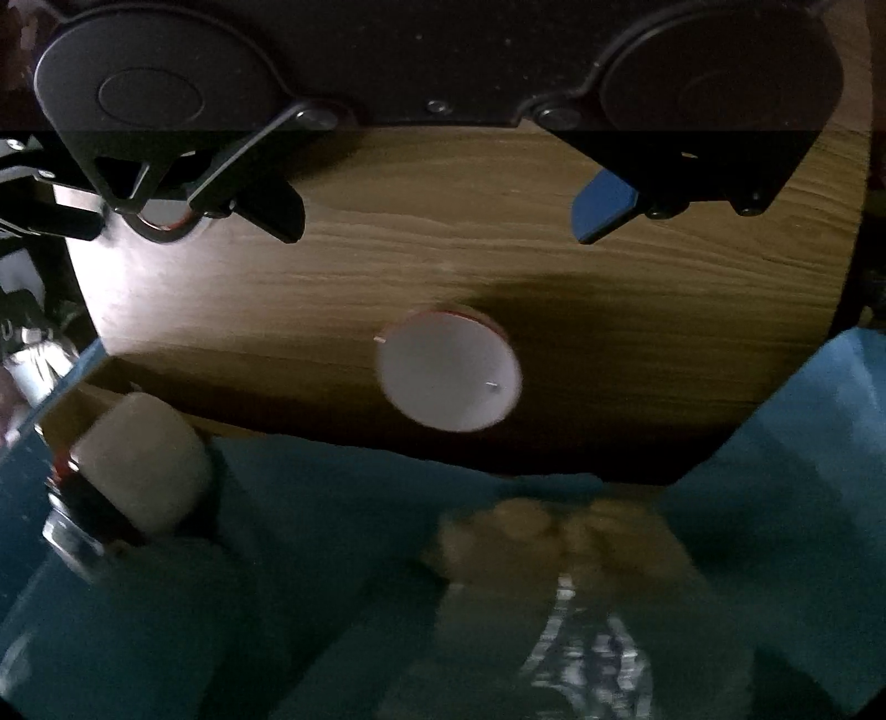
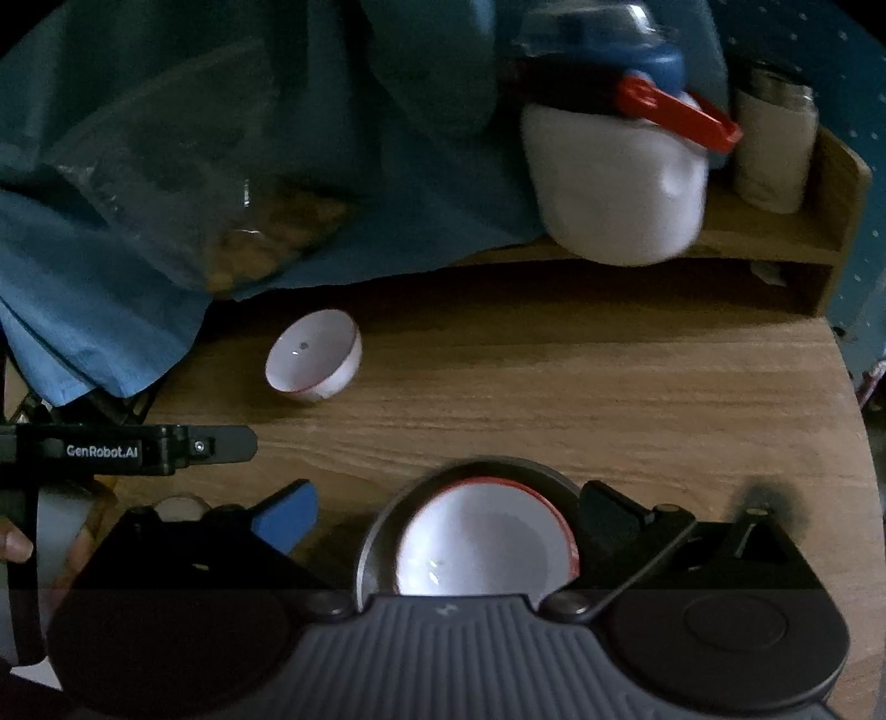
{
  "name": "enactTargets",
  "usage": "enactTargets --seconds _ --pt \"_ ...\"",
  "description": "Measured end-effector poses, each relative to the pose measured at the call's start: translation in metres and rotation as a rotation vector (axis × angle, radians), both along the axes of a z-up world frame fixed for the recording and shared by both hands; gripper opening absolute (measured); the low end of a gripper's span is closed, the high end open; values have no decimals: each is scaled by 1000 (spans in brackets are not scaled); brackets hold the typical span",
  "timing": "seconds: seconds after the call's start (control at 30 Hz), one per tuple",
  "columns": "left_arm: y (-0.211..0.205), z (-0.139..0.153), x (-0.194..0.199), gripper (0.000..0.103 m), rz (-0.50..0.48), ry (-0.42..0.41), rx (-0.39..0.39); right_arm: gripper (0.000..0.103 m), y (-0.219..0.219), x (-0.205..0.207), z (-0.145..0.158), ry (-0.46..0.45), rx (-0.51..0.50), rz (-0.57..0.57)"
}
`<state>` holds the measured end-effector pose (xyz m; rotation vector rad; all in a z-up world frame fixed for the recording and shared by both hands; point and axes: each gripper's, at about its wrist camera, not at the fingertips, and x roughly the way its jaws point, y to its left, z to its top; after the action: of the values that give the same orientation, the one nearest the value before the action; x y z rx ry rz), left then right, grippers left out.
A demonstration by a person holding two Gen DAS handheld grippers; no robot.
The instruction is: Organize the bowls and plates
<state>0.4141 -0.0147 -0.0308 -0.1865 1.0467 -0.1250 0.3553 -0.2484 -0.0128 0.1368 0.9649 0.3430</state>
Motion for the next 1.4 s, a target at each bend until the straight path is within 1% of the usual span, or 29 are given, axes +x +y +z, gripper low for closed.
enactTargets --seconds 0.1,0.3,0.4,0.5,0.63,0.83,1.07,1.2,1.4 --pt "14 -2 5 102 35 3 14 103 14 6 -1 -5 -12 14" --pt "36 -10 19 102 81 31 56 103 47 15 -8 23 -54 66" --pt "44 -15 28 102 76 35 73 103 62 21 -12 40 -75 68" --pt "49 -18 36 102 59 30 93 103 79 30 -18 79 -112 73" --pt "54 -20 46 102 33 24 98 103 94 35 -23 85 -135 83" --pt "58 -24 62 102 1 21 109 103 106 46 -24 76 -140 38" --pt "58 -28 78 102 -16 3 119 103 117 64 -26 14 -173 -28" --pt "58 -31 87 102 -20 7 114 103 122 74 -29 -3 -185 -64" --pt "59 -36 100 102 -33 20 98 103 129 82 -36 -16 -209 -84"
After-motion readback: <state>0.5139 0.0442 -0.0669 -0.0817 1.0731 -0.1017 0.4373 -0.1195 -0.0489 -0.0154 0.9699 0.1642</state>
